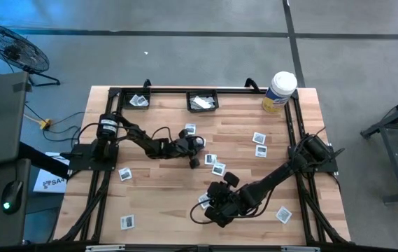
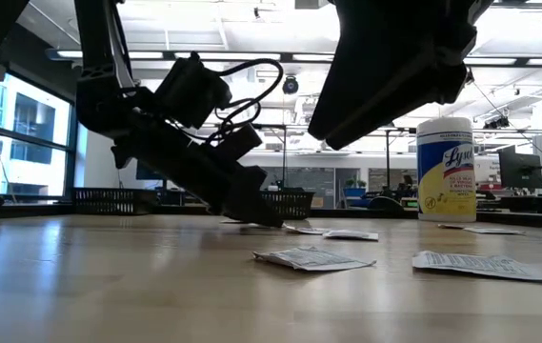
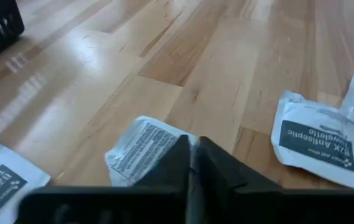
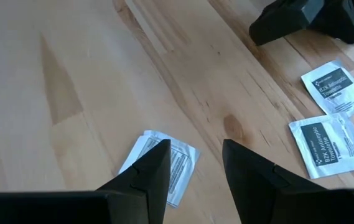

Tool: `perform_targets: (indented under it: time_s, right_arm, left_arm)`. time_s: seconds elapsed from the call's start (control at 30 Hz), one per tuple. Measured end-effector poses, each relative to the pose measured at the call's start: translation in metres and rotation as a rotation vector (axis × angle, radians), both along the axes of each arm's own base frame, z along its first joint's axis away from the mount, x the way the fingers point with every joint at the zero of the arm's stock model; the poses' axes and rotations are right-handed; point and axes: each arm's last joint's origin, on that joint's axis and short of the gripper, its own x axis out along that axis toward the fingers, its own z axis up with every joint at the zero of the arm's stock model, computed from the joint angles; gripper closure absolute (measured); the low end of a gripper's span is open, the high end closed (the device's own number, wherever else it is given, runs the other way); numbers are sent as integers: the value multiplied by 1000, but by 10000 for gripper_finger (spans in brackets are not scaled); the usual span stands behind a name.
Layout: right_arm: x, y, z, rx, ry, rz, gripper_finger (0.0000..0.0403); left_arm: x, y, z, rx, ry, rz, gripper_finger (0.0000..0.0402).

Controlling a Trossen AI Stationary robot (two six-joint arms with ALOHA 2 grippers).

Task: Pick & Place First Aid Supplies
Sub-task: Put the gray towelette pack into the left black bin

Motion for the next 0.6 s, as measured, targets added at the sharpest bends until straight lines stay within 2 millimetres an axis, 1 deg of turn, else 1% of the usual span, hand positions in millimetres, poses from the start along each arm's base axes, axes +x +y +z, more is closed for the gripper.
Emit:
perform_targets:
  time_s: [0.07, 0.17, 0.3, 0.37, 0.43, 0.6]
  right_arm:
    - [0, 0, 0, 1, 0, 0, 263]
    - [0, 0, 0, 6, -2, 2, 263]
    - [0, 1, 0, 21, 5, 10, 263]
    - [0, 1, 0, 27, 9, 14, 263]
    - [-1, 3, 0, 29, 10, 19, 263]
    - [-4, 9, 0, 31, 3, 34, 263]
  left_arm:
    - [0, 0, -1, 2, 4, 6, 394]
    - [-1, 0, 1, 5, 5, 10, 387]
    - [-3, 0, 13, -1, 14, -15, 399]
    - [-6, -1, 25, -1, 21, -16, 398]
    - [-8, 0, 41, 2, 2, -13, 399]
    - [-24, 1, 75, 35, 53, 45, 400]
